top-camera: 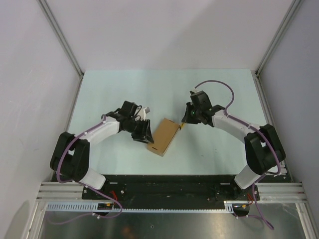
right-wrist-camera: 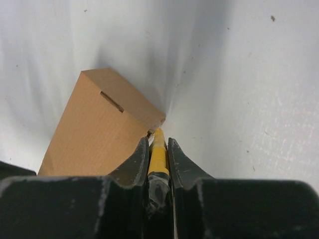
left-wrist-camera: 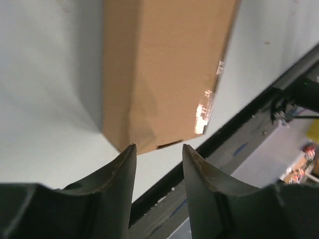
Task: Unpack the express box
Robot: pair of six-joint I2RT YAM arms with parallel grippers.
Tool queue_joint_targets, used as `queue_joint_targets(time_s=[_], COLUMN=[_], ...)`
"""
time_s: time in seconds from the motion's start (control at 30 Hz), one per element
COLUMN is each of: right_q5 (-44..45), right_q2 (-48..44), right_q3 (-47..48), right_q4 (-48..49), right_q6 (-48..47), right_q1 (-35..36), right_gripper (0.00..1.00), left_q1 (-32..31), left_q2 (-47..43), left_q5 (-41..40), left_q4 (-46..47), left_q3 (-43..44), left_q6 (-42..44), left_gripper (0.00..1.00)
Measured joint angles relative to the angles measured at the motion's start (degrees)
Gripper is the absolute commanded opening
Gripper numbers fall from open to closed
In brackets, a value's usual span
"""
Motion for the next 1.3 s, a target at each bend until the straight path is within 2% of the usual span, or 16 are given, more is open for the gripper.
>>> queue_joint_targets(time_s=[0.23, 0.37, 0.47, 0.63, 0.77, 0.83, 0.9, 1.0, 1.13, 1.3], right_q5=[-2.38, -3.85, -4.61, -5.49, -4.72, -3.13, -1.2, 2.89, 6.54, 7.67], right_q2=[2.69, 4.39, 5.77, 7.13, 7.43, 7.37, 6.86, 4.17, -0.66, -5.86], right_q3=[0.0, 0.39, 1.66, 3.58, 4.79, 5.09, 5.14, 5.14, 5.16, 5.14], right_q4=[6.08, 9.05, 10.34, 12.63, 13.09, 12.46, 10.82, 6.23, 1.55, -3.15], right_q6=[0.66, 0.92, 0.92, 0.66, -0.15, -0.68, -1.01, -1.7, -2.49, -2.38], right_q1=[-0.26, -0.63, -1.09, -1.73, -2.29, -2.6, -3.1, -3.69, -3.39, -1.53], right_gripper=[0.0, 0.0, 0.0, 0.0, 0.0, 0.0, 0.0, 0.0, 0.0, 0.0], left_q1=[-2.73, -4.24, -4.5, -4.5, -4.26, -3.61, -2.4, -0.35, -1.51, -6.82], left_q2=[-1.11, -0.48, 0.11, -0.2, -2.49, -4.46, -6.27, -8.44, -6.29, -2.19], left_q5=[9.16, 11.26, 10.73, 4.7, -5.68, -12.13, -16.81, -22.49, -24.68, -23.34], left_q4=[0.37, 0.83, 0.79, 0.63, 1.81, 1.99, 2.45, 2.82, 1.81, 3.74], left_q3=[-0.07, -0.04, 0.04, 3.78, 6.38, 6.12, 4.72, -0.28, -6.05, -6.71], left_q6=[1.38, 1.38, 1.38, 1.05, -0.96, -3.61, -6.54, -11.82, -16.76, -18.51], left_gripper=[0.47, 0.46, 0.49, 0.56, 0.56, 0.52, 0.42, 0.41, 0.4, 0.39])
